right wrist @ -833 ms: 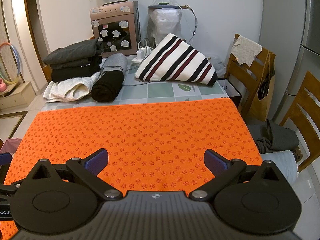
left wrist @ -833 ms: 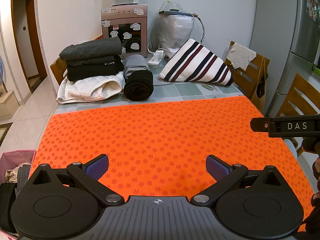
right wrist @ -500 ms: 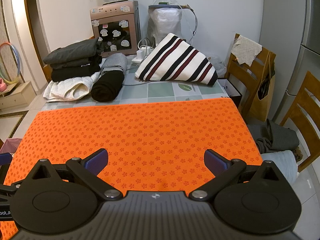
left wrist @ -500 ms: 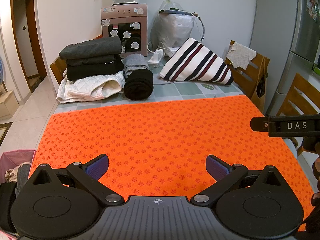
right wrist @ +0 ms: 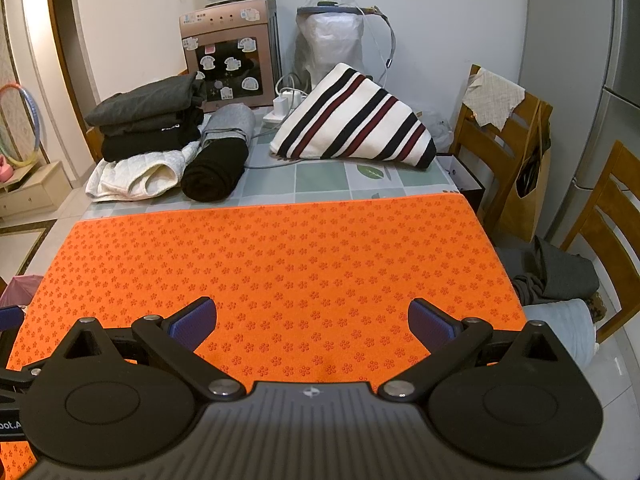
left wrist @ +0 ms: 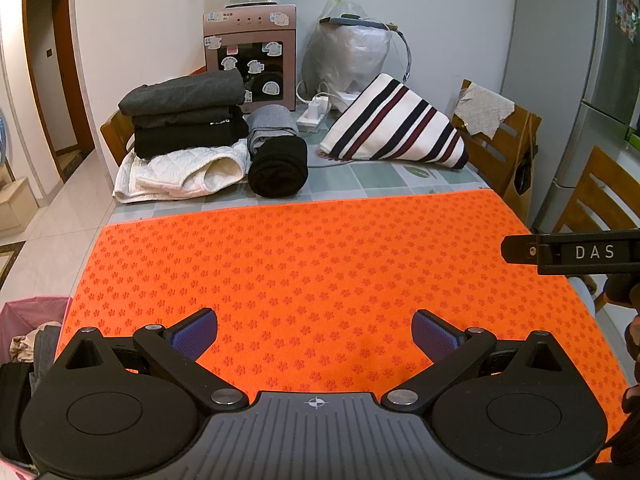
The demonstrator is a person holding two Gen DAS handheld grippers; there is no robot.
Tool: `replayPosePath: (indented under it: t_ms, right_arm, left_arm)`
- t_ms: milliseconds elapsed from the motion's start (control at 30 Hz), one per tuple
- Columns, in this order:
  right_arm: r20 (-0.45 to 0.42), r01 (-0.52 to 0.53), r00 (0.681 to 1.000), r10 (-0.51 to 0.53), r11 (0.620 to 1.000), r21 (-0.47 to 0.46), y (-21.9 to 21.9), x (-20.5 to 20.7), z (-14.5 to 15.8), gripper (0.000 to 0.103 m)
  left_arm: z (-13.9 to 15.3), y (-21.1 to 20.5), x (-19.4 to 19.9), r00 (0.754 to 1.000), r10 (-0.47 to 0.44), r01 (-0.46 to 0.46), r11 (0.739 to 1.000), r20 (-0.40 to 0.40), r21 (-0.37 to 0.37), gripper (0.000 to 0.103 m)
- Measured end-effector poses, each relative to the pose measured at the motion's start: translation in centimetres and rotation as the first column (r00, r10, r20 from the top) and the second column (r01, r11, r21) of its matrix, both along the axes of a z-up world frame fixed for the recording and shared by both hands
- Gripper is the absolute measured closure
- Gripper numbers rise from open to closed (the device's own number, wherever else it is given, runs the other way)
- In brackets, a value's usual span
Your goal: Fold clothes
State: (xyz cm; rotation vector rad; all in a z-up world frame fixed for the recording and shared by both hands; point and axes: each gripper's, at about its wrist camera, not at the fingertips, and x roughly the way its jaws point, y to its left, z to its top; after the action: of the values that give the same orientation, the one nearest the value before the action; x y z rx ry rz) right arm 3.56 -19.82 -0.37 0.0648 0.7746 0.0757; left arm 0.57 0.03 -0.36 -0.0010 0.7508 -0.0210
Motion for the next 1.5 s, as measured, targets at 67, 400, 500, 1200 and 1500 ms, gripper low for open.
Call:
replayPosePath:
  t_ms: [67,400,500,1200,1500]
  right_arm:
    - [-0.001,0.002,1.000,-0.002,1.000,0.000,-0.03,-0.06,-0.04,0.000]
    - [-0.006,0.004,1.000,-0.004,1.000,-0.001,0.00,0.00,-0.04,0.000]
    - [-0.008,0.004,1.000,-0.004,1.000,-0.001,-0.01,0.11,0.00,0.000]
    - [-0.013,0.010,1.000,-0.010,1.000,0.000,-0.04,0.04,0.06,0.000]
    - [-0.020,0.018,1.000,-0.018,1.000,0.003,-0.09,0.05,-0.14,0.000]
  left_arm:
    - [-0.01,0.00,0.04,1.000,0.001,-0.001,1.000,-0.001,-0.001,0.000]
    - [-0.10,0.16,0.09,1.000,0.002,-0.002,1.000,-0.004,-0.005,0.000]
    - [-0.10,0.12,0.07,1.000,0.003,-0.003,1.000,-0.004,-0.005,0.000]
    - [-0.17,0.10,0.06,1.000,0.004,-0.004,1.000,-0.010,-0.008,0.000]
    - [-0.33,0.10,0.12,1.000,-0.001,0.001,1.000,-0.018,-0.007,0.000]
